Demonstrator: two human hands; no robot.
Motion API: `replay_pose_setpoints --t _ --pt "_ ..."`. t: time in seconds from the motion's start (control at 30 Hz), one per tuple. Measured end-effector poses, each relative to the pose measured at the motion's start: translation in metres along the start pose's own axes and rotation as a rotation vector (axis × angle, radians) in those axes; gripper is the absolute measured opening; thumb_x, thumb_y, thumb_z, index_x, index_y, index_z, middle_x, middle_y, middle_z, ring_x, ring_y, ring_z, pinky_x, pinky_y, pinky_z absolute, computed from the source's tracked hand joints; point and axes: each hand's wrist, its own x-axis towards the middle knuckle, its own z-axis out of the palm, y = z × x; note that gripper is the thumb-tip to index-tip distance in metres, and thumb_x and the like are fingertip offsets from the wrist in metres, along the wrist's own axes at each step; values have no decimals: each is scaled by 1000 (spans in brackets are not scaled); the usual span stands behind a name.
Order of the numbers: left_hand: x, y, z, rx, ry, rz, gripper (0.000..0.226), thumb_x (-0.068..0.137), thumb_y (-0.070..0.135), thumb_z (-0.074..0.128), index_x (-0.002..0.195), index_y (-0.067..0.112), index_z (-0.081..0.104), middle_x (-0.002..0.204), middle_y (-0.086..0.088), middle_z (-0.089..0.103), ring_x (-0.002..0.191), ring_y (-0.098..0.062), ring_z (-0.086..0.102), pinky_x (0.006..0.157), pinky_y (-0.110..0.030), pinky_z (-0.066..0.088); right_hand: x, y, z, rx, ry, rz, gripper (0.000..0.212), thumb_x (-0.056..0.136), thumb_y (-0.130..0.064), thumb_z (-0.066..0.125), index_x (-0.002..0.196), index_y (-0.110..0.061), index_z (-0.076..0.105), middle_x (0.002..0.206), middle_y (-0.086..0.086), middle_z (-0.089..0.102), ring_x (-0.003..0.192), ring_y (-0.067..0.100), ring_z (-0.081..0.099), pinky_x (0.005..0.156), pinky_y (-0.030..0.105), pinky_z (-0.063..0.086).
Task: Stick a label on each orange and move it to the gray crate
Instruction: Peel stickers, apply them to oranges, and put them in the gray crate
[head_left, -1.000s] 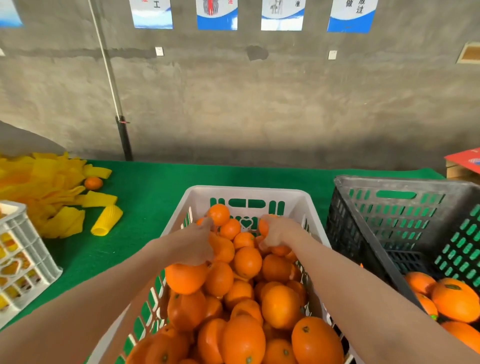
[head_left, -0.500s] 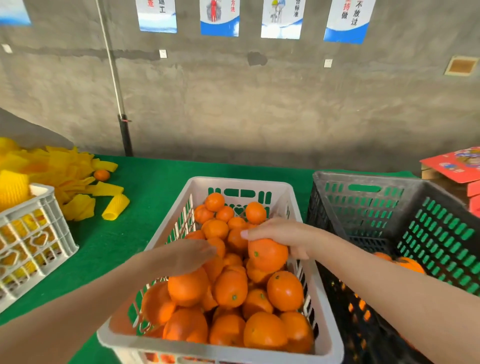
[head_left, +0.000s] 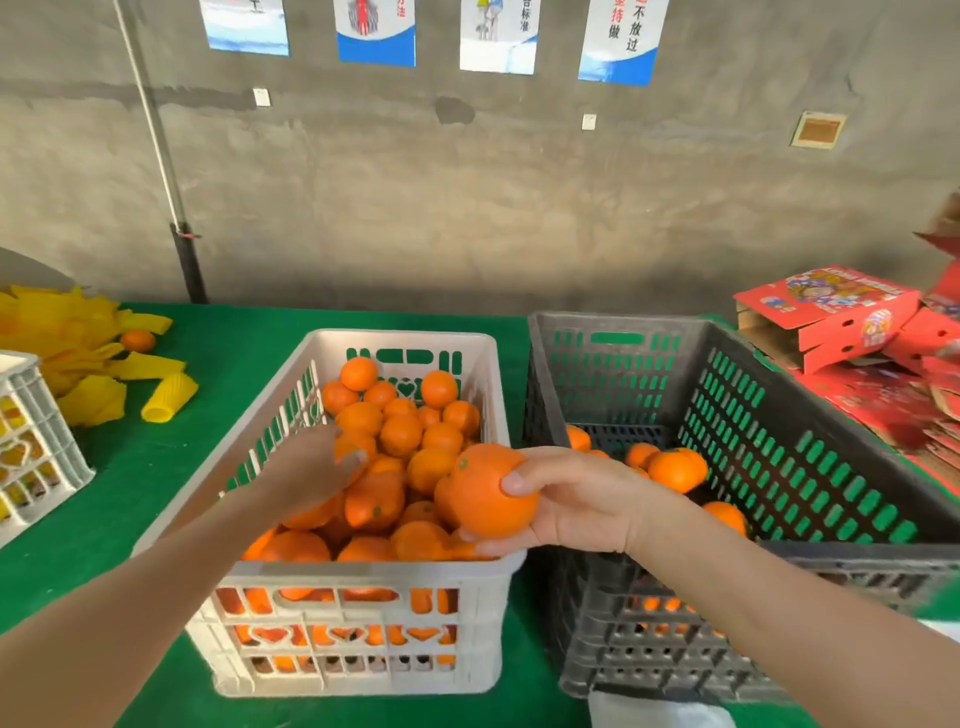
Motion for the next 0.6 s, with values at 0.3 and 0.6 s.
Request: replay_pose_setpoints --t 0.3,0.6 --pt "-152 117 -26 -836 250 347 18 87 41 61 94 27 71 86 7 72 79 -9 66 68 -19 53 -86 63 -4 32 200 -164 75 38 -49 93 102 -15 74 111 11 69 98 24 66 80 34 54" --pt "-244 193 70 -1106 -282 156 86 44 77 74 117 40 46 110 18 65 97 7 62 74 -15 51 -142 139 -19 216 366 -128 71 61 -29 86 115 5 57 107 22 69 102 35 66 83 40 55"
